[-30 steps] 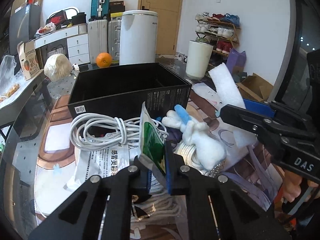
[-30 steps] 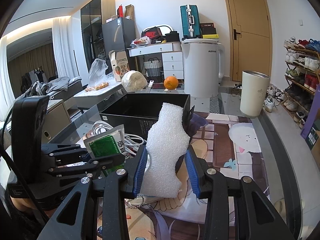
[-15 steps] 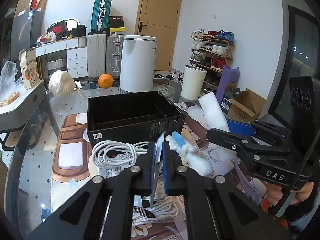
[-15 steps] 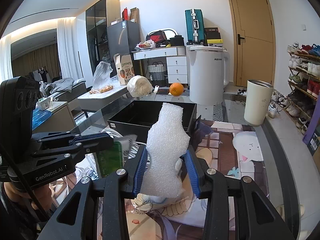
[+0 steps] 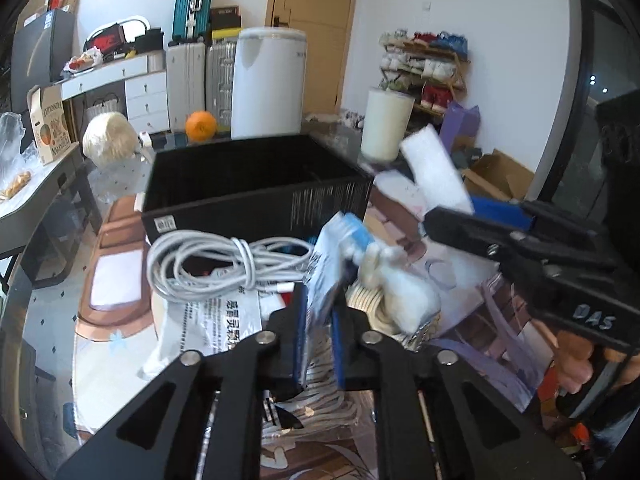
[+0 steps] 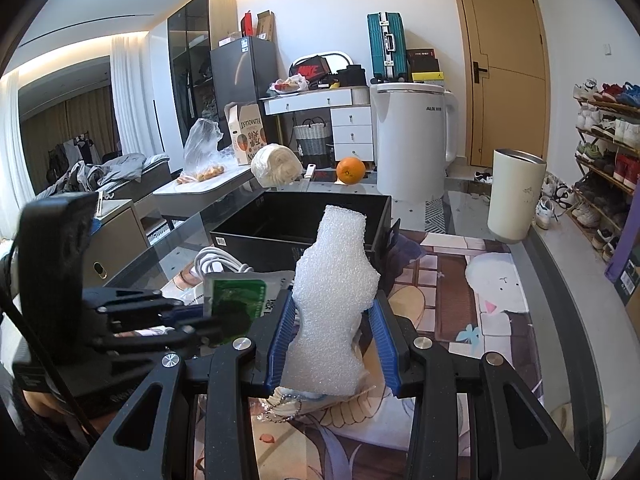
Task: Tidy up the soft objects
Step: 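Lower the foam block and sachet into the black box and release both tools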
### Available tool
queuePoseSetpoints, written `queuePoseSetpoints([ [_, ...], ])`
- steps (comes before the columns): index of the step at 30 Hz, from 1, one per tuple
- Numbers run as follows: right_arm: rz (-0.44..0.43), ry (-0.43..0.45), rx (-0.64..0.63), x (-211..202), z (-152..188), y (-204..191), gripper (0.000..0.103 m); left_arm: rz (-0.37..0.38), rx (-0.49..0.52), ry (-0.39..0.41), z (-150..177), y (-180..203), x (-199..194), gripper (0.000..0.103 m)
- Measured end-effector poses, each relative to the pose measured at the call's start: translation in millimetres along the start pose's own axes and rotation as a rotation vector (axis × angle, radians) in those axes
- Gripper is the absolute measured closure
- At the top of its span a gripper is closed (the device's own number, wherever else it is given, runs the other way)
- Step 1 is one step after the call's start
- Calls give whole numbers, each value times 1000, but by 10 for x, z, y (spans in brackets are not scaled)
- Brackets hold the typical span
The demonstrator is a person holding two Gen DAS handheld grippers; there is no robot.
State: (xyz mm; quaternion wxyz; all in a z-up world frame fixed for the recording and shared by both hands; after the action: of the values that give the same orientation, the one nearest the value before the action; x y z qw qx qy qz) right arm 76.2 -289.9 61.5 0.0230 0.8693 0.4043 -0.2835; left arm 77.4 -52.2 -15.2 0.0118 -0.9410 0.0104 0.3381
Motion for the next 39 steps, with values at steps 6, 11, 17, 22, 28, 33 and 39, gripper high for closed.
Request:
queuePoseSetpoints([
  [6,2,0,3,6,3,22,64,21,20,3,-11,94,60,98],
  [11,5,1,5,4,4,47,64,35,12,25,-15,64,-31,101],
  [17,0,4,1,7,-20,50,64,44,-21,79,-124,-45,-224,102],
  [22,-13,10,1,22,-76,34,64,55,-36,112,-235,-123,-335,102],
  [28,-18,14,-14,46,-151,3,64,52,-56,144,-381,-232,-390,102],
  [33,-31,10,-22,126,-250,-1,64,36,-68,157,-508,-322,-371,102],
  [39,-44,-9,-39,300,-419,34,64,24,-93,171,-719,-462,-285,102],
])
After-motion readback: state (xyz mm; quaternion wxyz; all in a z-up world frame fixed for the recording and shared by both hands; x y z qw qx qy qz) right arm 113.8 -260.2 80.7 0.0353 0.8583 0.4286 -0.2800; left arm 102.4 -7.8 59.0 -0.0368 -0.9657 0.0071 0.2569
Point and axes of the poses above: each gripper's, at about its wrist camera, not at the fingertips, and x roughly the way its jaws point, y to its right, z to its underside, the point moved 3 cm from there along x, roughly the way its jaws point, and after that the axes turned 13 degrees about -z, right-handed, at the moved point
